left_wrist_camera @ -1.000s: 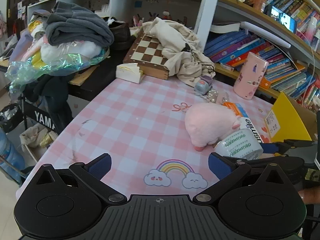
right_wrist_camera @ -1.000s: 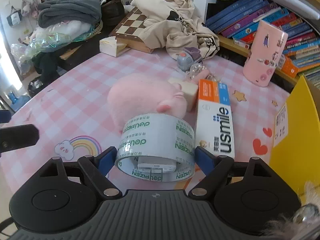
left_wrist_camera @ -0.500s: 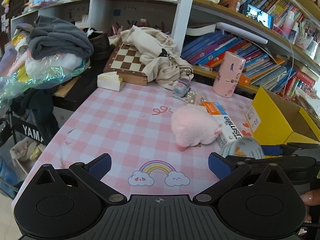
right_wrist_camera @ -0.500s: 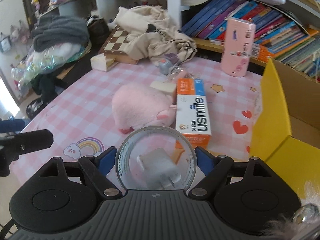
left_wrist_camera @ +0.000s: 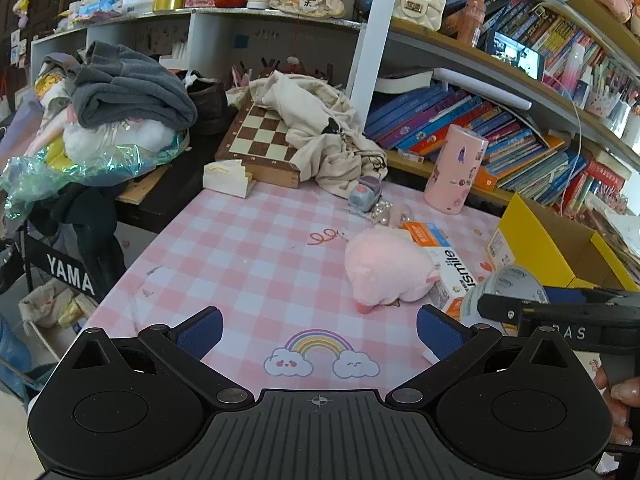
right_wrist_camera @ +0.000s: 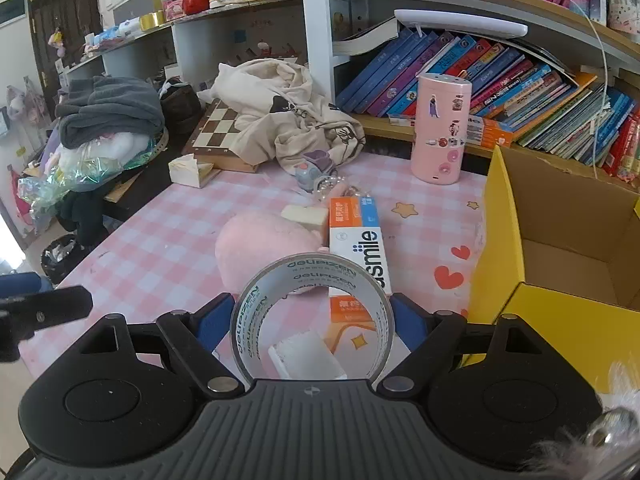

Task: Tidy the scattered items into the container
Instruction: 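Lift the tape roll with the right tool, leaving the white charger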

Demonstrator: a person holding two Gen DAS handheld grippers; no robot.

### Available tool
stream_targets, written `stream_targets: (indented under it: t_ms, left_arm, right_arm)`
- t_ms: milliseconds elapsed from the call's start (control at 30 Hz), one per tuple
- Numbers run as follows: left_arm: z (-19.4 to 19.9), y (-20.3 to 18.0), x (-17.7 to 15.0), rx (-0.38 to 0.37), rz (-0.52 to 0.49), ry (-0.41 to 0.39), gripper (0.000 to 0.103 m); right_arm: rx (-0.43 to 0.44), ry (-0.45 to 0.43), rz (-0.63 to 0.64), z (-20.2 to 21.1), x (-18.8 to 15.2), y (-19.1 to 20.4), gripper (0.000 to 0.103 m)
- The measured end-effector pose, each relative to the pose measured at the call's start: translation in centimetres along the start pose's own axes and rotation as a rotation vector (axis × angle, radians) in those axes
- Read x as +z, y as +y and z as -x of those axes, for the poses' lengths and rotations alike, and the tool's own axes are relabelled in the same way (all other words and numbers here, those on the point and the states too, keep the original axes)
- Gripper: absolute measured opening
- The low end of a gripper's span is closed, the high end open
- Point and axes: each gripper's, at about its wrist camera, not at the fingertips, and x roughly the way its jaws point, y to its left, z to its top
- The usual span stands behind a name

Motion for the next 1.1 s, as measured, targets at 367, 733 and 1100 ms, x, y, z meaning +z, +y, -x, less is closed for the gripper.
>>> stream_targets:
  t_ms: [367, 733, 1100]
  left_arm:
    - [-0.2, -1.4, -1.6, -0.103, -0.065, 0.081, 0.103]
    - [-1.6, -4.0, -2.5, -0.192, -0.120, 0.127, 0.103]
    - [-4.1, -7.8, -3.0, -0.251, -0.258, 0.137, 0.102]
  right_arm:
    - [-0.080, 0.020, -0.039, 2.5, -2.2, -0.4, 0.083]
    - [-0.204, 0.088, -0.093, 4.6, -5.2, -2.4, 0.083]
    - [-0.244, 0.165, -0.097, 4.0, -6.3, -4.6, 0.083]
